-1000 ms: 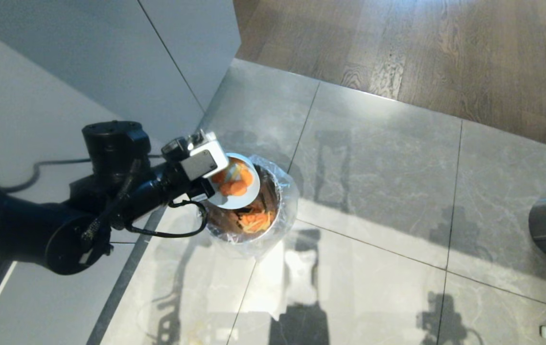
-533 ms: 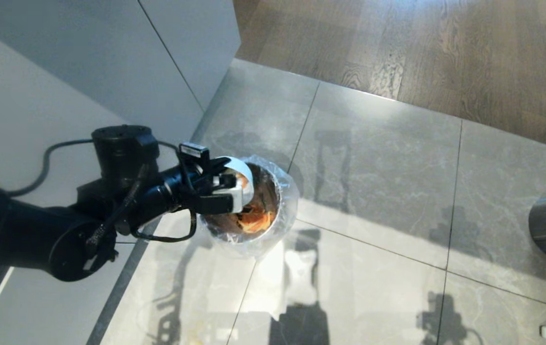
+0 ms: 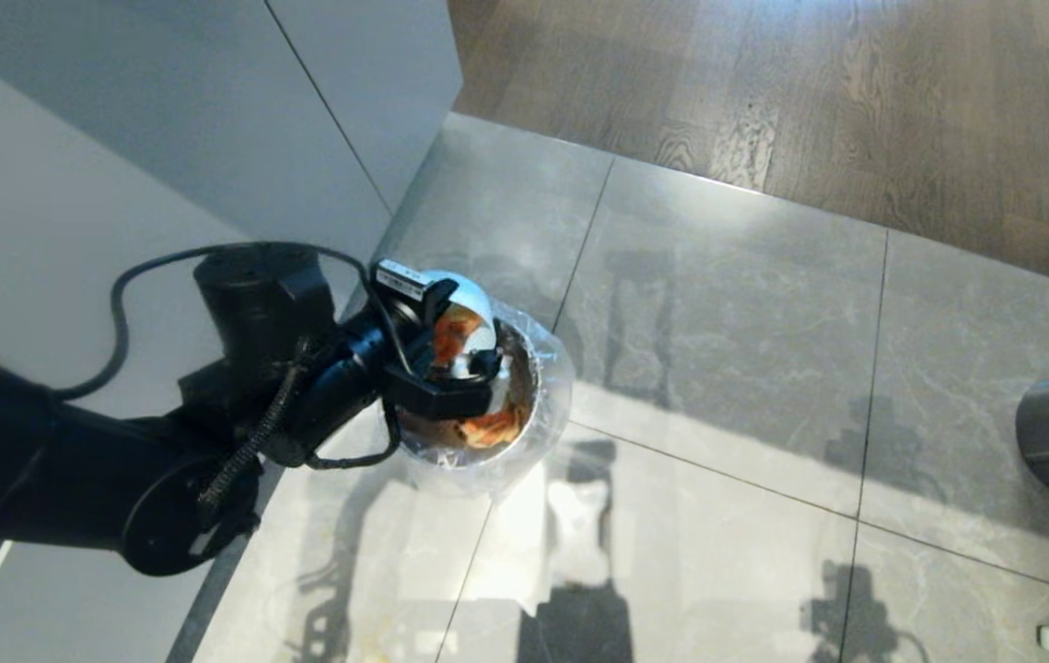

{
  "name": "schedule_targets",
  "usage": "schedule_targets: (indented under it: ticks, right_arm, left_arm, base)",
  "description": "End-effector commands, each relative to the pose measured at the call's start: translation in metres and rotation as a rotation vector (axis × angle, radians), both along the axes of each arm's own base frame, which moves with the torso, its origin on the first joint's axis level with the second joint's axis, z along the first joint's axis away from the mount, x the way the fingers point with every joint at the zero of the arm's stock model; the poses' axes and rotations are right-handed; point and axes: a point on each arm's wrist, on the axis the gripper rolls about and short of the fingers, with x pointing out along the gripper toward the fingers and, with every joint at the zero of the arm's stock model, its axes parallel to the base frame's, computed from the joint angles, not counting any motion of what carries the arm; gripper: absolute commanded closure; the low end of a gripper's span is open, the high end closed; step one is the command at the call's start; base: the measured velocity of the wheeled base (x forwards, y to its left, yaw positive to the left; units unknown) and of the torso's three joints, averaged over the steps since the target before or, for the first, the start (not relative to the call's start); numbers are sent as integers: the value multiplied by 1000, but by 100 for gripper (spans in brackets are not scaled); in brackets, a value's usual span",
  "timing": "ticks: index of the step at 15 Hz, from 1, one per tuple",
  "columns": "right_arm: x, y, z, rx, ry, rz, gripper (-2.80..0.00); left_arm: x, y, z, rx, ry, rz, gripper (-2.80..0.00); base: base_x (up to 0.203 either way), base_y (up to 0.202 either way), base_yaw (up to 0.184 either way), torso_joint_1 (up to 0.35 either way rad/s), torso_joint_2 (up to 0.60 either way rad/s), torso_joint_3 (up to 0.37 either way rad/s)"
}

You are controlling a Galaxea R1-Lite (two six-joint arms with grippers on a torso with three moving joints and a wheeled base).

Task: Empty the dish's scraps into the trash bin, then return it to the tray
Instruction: Pour the leftover food from the bowl into the trash can

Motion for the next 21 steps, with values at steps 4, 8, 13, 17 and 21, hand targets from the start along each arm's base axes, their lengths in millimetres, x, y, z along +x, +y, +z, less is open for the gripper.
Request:
schedule_targets:
  ticks: [4, 8, 13, 17, 21]
  right_arm:
    - [0, 0, 0, 0, -1, 0, 0]
    - [0, 0, 0, 2, -1, 0, 0]
    - [0, 0, 0, 0, -1, 0, 0]
    - [0, 0, 0, 1, -1, 0, 0]
    - [0, 0, 0, 0, -1, 0, 0]
  left_arm:
    - [-9, 2, 7, -95, -158, 5, 0]
    - [-20, 5, 0, -132, -113, -12, 0]
    - [-30, 1, 6, -169, -170, -41, 0]
    - [-36, -3, 14, -210, -234, -65, 0]
    - [-46, -2, 13, -243, -278, -85, 0]
  base:
    - [0, 0, 0, 0, 0, 0]
    - [0, 0, 0, 0, 0, 0]
    - [0, 0, 0, 0, 0, 0]
    - [0, 0, 0, 0, 0, 0]
    - [0, 0, 0, 0, 0, 0]
